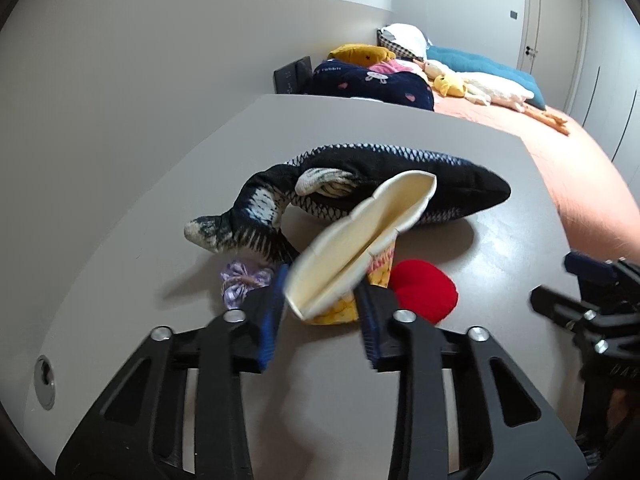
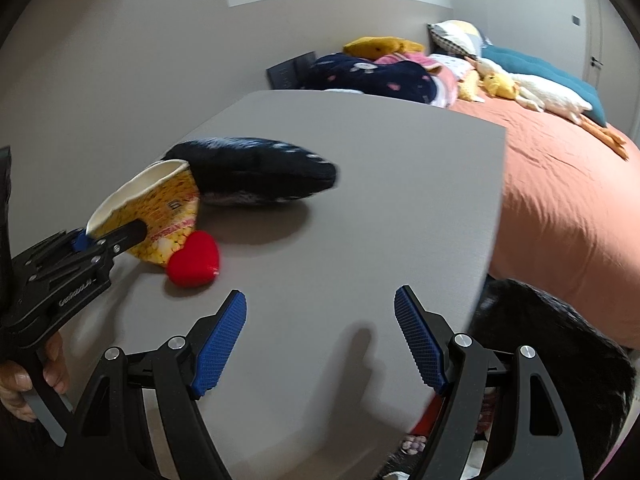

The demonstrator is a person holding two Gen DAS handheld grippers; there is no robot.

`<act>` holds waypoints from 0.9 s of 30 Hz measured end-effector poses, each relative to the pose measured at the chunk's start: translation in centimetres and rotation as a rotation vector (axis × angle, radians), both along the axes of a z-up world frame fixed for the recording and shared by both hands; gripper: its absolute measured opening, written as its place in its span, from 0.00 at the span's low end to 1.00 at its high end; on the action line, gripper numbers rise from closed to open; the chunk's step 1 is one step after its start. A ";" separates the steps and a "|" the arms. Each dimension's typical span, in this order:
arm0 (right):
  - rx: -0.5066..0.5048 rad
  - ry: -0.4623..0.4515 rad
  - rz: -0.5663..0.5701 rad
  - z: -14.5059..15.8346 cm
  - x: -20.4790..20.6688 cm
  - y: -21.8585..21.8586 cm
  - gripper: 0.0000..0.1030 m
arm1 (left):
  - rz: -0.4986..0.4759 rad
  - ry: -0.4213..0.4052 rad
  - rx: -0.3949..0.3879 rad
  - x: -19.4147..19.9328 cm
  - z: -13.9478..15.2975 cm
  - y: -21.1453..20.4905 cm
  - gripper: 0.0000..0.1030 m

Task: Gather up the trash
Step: 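Grasp the red heart plush with the right tool while the left tool grasps the yellow soybean cup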

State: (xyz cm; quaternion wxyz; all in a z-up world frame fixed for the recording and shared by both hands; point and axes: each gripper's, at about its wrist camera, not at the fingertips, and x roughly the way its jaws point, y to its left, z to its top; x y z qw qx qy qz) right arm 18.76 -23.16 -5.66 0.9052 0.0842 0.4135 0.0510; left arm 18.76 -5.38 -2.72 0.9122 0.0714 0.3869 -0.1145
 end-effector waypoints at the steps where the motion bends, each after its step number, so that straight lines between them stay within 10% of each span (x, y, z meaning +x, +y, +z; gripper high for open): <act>1: 0.000 -0.002 0.014 0.0 0.3 0.6 0.75 | -0.004 -0.003 -0.013 0.0 0.1 0.2 0.24; 6: 0.010 -0.002 0.053 0.1 1.3 2.4 0.75 | -0.008 -0.041 -0.065 -0.2 1.0 0.8 0.07; 19: 0.035 0.024 0.130 -0.7 3.9 6.7 0.75 | 0.059 -0.101 -0.088 -0.7 3.6 3.4 0.07; 27: 0.013 0.035 0.160 -1.0 4.9 8.2 0.37 | 0.119 -0.118 -0.114 -0.7 4.6 5.4 0.07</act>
